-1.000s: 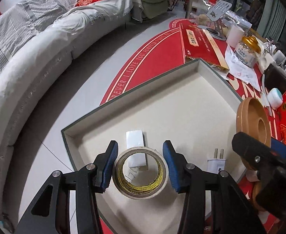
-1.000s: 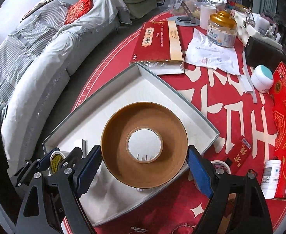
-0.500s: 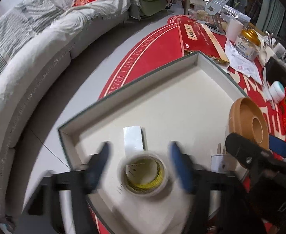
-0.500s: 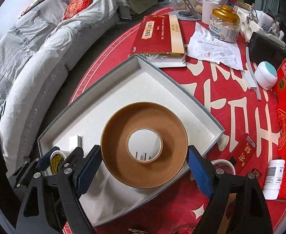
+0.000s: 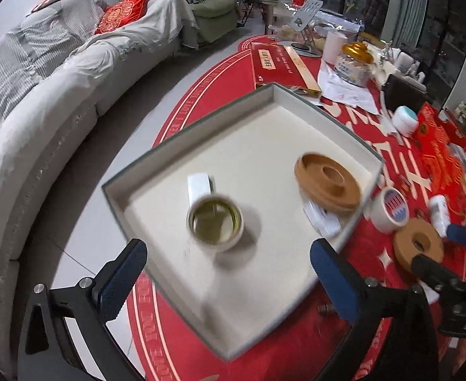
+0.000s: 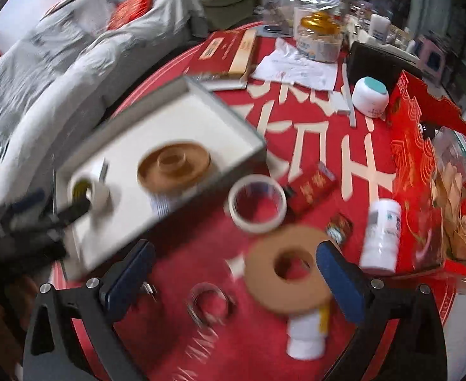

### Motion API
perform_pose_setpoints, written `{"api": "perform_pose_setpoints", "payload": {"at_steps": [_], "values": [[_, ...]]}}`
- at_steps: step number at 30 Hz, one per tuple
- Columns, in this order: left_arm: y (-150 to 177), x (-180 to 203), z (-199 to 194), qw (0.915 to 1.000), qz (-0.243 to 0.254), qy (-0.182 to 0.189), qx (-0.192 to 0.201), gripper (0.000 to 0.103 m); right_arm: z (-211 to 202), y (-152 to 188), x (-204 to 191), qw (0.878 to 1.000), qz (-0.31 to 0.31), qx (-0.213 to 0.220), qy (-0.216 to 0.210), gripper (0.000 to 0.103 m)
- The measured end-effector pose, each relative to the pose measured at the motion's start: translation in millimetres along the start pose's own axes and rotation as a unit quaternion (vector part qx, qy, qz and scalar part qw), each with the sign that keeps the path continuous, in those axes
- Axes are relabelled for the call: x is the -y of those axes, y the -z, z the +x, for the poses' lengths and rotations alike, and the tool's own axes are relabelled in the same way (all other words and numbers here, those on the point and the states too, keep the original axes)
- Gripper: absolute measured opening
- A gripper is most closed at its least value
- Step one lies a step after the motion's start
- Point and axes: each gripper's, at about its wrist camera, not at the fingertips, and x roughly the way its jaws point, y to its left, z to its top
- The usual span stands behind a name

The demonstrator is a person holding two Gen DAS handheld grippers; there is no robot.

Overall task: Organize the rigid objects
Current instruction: 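Lower and open both grippers to drop the tape roll and foam ring into the tray, then move the left gripper to the large tan foam ring while the right gripper moves to the yellow-label bottle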

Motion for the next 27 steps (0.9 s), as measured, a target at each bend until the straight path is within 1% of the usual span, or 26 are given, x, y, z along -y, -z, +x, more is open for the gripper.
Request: {"api": "perform_pose_setpoints", "payload": {"at_steps": [2, 3, 5, 6, 8, 10, 11, 12, 13, 15, 18, 22, 23, 24, 25, 27], "values": [[9, -4, -9, 0.9999, -0.011, 0.007, 0.000, 0.103, 0, 6, -4, 0.999, -0.032, -0.001, 0.004, 0.102], [15, -7, -14, 0.9998, -0.016, 0.011, -0.002, 0.103, 3, 7, -9, 0.999, -0.052, -0.006, -0.006, 0.102], [24, -12, -20, 0.9997, -0.022, 0.011, -0.006, 0.103, 15, 7, -18, 0.996, -0.078, -0.031, -0.025, 0.102], [28, -14, -22, 0.9997, -0.022, 0.009, -0.007, 0.103, 26, 8, -22, 0.994, -0.087, -0.054, -0.030, 0.102], [38, -19, -27, 0.9997, -0.021, 0.003, -0.014, 0.103, 48, 11, -23, 0.992, -0.081, -0.094, -0.035, 0.103], [46, -24, -31, 0.9996, -0.022, 0.004, -0.019, 0.103, 51, 16, -25, 0.993, -0.076, -0.095, -0.015, 0.103], [50, -26, -33, 0.9995, -0.023, 0.006, -0.019, 0.103, 50, 19, -27, 0.992, -0.072, -0.099, -0.022, 0.103], [54, -29, -35, 0.9995, -0.025, 0.008, -0.020, 0.103, 48, 25, -30, 0.991, -0.063, -0.110, -0.047, 0.103], [58, -31, -37, 0.9994, -0.026, 0.009, -0.021, 0.103, 47, 35, -35, 0.987, -0.056, -0.128, -0.079, 0.103], [64, -34, -40, 0.9993, -0.028, 0.008, -0.022, 0.103, 44, 55, -46, 0.983, -0.052, -0.148, -0.099, 0.103], [76, -40, -43, 0.9989, -0.035, 0.005, -0.030, 0.103, 31, 89, -69, 0.984, -0.079, -0.138, -0.080, 0.103], [93, -42, -45, 0.9987, -0.027, 0.003, -0.043, 0.103, 10, 129, -97, 0.977, -0.099, -0.147, -0.114, 0.103], [98, -41, -47, 0.9988, -0.023, 0.002, -0.044, 0.103, 6, 134, -99, 0.978, -0.098, -0.145, -0.116, 0.103], [102, -40, -48, 0.9987, -0.021, 0.004, -0.046, 0.103, -3, 140, -97, 0.981, -0.093, -0.133, -0.110, 0.103], [106, -39, -49, 0.9985, -0.021, 0.010, -0.049, 0.103, -13, 144, -90, 0.985, -0.083, -0.115, -0.100, 0.103], [113, -30, -50, 0.9980, -0.016, 0.025, -0.057, 0.103, -28, 148, -70, 0.991, -0.047, -0.085, -0.095, 0.103]]}}
